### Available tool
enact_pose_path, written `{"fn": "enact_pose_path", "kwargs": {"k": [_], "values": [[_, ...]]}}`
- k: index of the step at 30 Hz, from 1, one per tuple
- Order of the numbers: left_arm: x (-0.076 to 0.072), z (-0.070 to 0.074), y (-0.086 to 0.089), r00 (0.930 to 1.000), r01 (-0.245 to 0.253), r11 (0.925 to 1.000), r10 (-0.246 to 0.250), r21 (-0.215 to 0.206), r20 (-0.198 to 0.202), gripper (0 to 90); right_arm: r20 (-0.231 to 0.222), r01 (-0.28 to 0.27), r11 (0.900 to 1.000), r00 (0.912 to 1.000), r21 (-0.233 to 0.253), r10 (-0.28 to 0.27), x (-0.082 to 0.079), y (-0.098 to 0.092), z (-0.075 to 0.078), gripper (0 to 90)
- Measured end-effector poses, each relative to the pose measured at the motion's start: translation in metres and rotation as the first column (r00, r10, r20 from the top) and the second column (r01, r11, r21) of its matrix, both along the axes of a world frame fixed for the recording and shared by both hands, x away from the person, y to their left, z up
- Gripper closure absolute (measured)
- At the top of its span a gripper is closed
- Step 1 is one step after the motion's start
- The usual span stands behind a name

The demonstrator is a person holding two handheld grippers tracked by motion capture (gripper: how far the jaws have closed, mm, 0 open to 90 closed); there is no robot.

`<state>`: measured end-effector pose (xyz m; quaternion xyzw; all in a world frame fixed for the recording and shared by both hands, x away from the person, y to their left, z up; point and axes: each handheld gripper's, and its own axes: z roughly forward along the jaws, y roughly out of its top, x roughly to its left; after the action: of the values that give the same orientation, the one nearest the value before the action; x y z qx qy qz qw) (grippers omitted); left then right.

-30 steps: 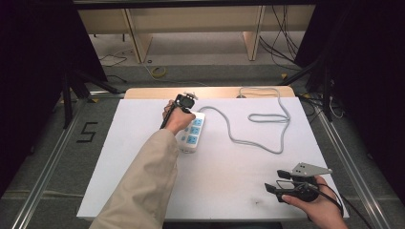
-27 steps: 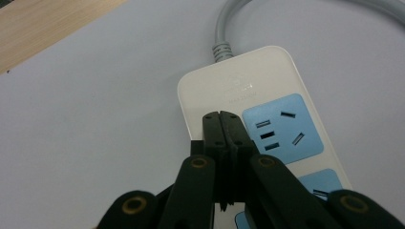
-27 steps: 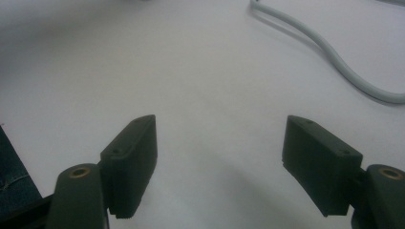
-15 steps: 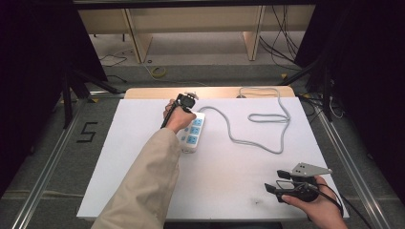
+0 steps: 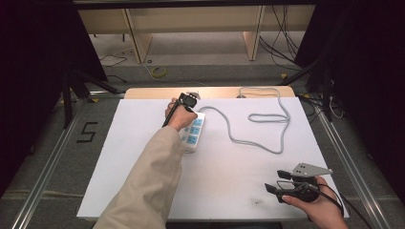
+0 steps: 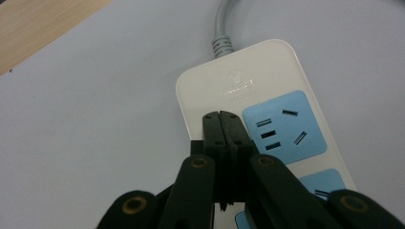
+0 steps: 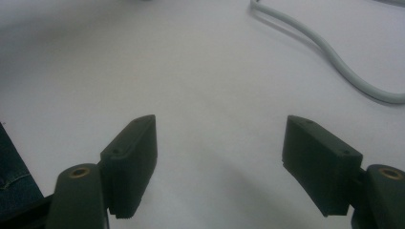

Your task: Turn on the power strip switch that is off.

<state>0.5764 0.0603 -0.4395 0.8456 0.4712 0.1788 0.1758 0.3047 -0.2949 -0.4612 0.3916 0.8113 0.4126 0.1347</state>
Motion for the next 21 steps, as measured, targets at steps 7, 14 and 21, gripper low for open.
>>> {"fn": "enact_pose_path", "kwargs": {"k": [7,14,21], "values": [[0.0008,-0.0006,-0.0012,1.0,0.004,0.9998,-0.004,0.018,-0.007,89.9,-0.002,0.0,1.0,1.0,0.0,0.0,-0.0003,-0.0004,0.0002,28.3],[0.0003,-0.0007,-0.0035,1.0,0.006,0.9994,-0.006,0.033,0.001,89.9,-0.003,0.002,1.0,1.0,0.0,-0.002,-0.0001,-0.0007,0.0002,28.3],[-0.0004,-0.0006,-0.0039,1.0,0.009,0.9993,-0.009,0.037,0.003,89.9,-0.002,0.001,1.0,1.0,-0.002,-0.001,-0.0003,-0.0006,0.0005,28.3]]}}
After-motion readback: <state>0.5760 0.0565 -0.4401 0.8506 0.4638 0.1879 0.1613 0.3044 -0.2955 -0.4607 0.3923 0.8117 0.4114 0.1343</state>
